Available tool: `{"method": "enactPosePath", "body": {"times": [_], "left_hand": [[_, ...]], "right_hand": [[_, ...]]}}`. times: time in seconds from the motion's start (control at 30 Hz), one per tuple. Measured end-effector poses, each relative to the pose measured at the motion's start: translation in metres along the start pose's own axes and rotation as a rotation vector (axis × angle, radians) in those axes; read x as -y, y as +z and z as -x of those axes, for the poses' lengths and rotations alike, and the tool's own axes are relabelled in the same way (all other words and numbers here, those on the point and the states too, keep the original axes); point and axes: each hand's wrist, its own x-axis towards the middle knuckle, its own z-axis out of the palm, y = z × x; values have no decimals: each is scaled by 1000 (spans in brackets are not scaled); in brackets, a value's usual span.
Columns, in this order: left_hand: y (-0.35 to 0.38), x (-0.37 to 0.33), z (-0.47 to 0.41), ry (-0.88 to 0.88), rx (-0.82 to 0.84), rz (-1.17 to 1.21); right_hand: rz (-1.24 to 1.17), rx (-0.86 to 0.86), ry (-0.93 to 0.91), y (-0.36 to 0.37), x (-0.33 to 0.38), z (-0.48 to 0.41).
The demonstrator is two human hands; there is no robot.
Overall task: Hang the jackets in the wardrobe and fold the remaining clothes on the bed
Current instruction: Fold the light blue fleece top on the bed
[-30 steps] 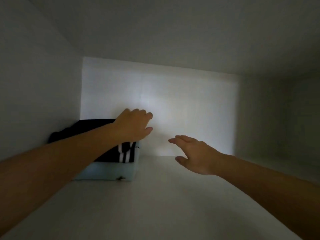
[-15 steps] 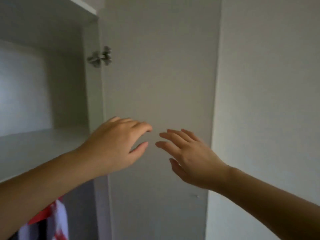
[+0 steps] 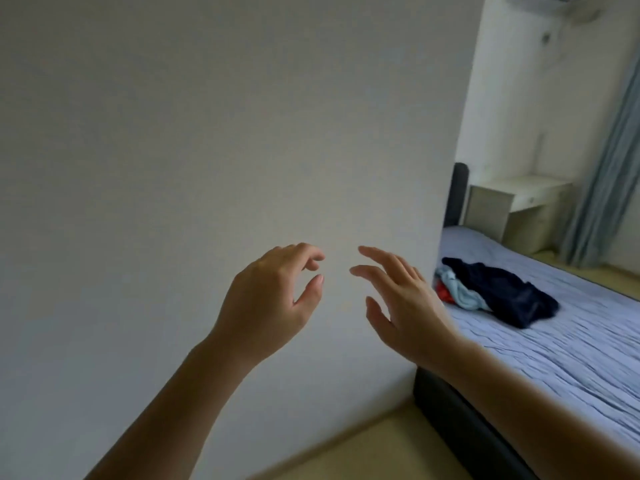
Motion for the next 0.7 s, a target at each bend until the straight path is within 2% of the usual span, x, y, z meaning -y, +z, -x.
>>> {"method": "enactPosePath", "body": {"times": [0.13, 0.33, 0.53, 0.7], "left_hand": [[134, -3, -68, 41, 101, 193], [330, -29, -174, 63, 329, 406], [490, -88, -244, 146, 543, 516], [628, -138, -274, 138, 735, 503]], "right_hand": [[86, 29, 210, 12, -124, 27], [144, 127, 644, 26, -293, 73], [215, 170, 868, 15, -418, 120], [192, 217, 1014, 23, -537, 174]]}}
